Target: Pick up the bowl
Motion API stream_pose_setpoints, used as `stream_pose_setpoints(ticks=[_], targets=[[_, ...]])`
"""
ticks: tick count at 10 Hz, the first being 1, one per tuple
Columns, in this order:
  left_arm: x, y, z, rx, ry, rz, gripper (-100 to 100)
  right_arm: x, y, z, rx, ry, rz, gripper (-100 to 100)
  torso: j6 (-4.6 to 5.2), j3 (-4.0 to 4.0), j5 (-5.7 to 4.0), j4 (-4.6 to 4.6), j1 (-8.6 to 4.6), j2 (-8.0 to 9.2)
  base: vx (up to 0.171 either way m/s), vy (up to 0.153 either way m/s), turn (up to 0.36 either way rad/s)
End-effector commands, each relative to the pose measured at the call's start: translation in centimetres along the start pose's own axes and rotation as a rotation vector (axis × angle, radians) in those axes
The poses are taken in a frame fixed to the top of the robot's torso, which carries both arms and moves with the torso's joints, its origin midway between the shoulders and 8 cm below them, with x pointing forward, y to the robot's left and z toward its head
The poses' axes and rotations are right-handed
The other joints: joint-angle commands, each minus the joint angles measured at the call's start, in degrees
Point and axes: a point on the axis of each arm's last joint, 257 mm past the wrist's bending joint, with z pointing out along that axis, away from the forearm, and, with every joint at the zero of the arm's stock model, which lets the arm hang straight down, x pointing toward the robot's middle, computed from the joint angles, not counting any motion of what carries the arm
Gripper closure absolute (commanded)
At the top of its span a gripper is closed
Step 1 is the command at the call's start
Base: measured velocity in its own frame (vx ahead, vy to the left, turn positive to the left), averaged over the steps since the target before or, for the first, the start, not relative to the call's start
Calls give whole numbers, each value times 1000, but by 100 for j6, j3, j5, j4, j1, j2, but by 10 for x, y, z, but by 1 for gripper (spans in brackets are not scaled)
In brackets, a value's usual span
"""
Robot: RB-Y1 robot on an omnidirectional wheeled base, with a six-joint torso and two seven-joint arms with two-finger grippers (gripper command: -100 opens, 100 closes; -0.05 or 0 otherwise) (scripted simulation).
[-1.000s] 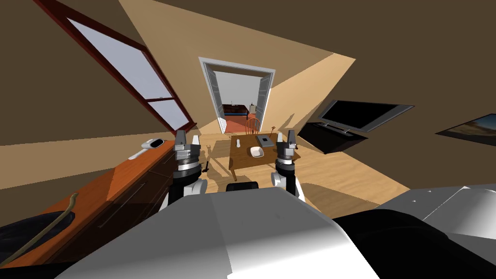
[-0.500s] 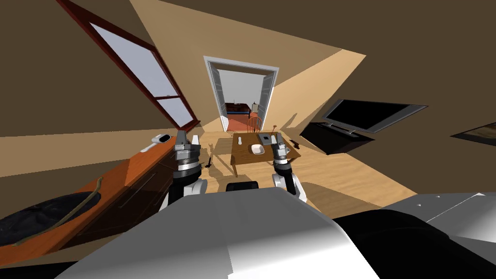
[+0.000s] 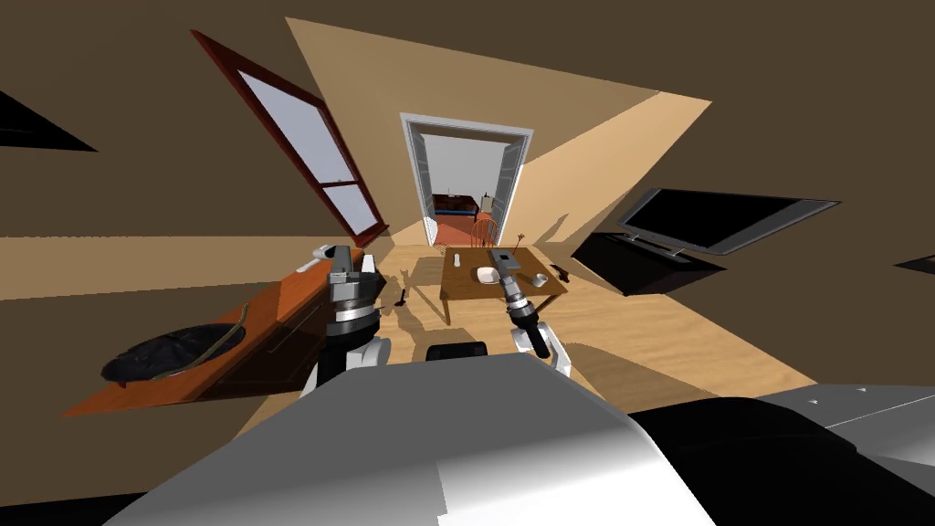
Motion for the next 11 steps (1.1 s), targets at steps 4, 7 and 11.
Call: stream_pose_setpoints(ticks=[4, 7, 11], targets=[[0, 0, 0, 0, 0, 0, 0, 47, -62, -11, 119, 176, -127, -100, -1, -12, -2, -5, -7, -20, -112, 0, 132], [0, 0, 0, 0, 0, 0, 0, 77, -107, -30, 197, 312, -236, -100, 0, -7, -2, -3, -10, -11, -115, 5, 133], [0, 0, 0, 0, 0, 0, 0, 93, -148, -54, 276, 396, -293, -100, 2, -18, -1, -7, -7, -32, -59, 14, 82]])
